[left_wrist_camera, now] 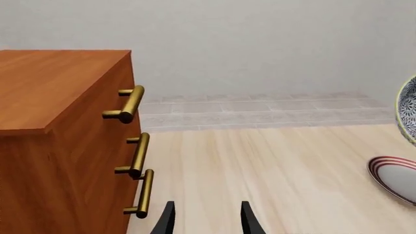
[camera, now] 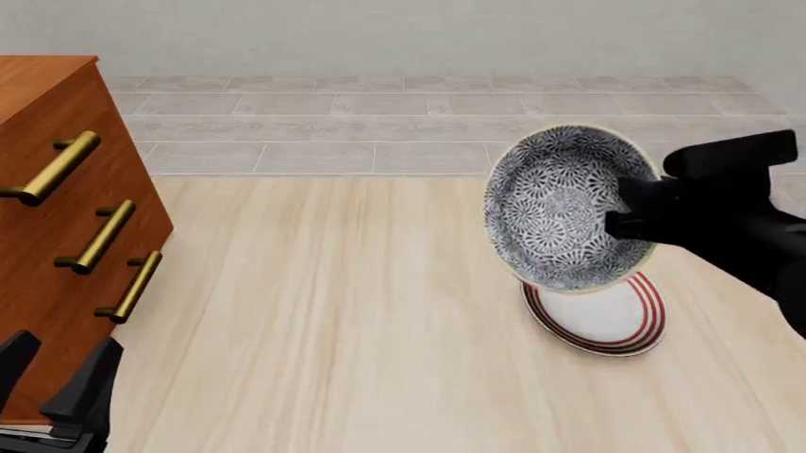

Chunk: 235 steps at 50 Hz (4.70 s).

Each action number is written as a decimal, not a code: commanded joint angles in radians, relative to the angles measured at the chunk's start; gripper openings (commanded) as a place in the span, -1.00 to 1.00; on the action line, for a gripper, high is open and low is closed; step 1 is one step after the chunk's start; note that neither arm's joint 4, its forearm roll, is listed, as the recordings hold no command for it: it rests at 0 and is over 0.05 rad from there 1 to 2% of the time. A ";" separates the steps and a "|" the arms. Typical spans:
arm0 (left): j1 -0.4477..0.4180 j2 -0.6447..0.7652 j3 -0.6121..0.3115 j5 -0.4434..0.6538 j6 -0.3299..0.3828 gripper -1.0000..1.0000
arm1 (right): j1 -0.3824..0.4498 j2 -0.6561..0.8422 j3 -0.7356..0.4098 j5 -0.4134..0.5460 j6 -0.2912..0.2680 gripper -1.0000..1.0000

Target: Put the bowl on top of the cabinet.

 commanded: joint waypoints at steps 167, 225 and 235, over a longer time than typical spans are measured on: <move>-0.679 1.617 -0.864 -0.565 -0.169 1.00 | 0.147 0.009 0.041 -0.065 0.002 -1.00; -0.710 1.844 -0.991 -0.558 -0.188 -1.00 | 0.163 -0.009 0.047 -0.052 0.002 -1.00; -0.711 1.832 -0.986 -0.557 -0.185 -1.00 | 0.166 -0.010 0.048 -0.052 0.002 -1.00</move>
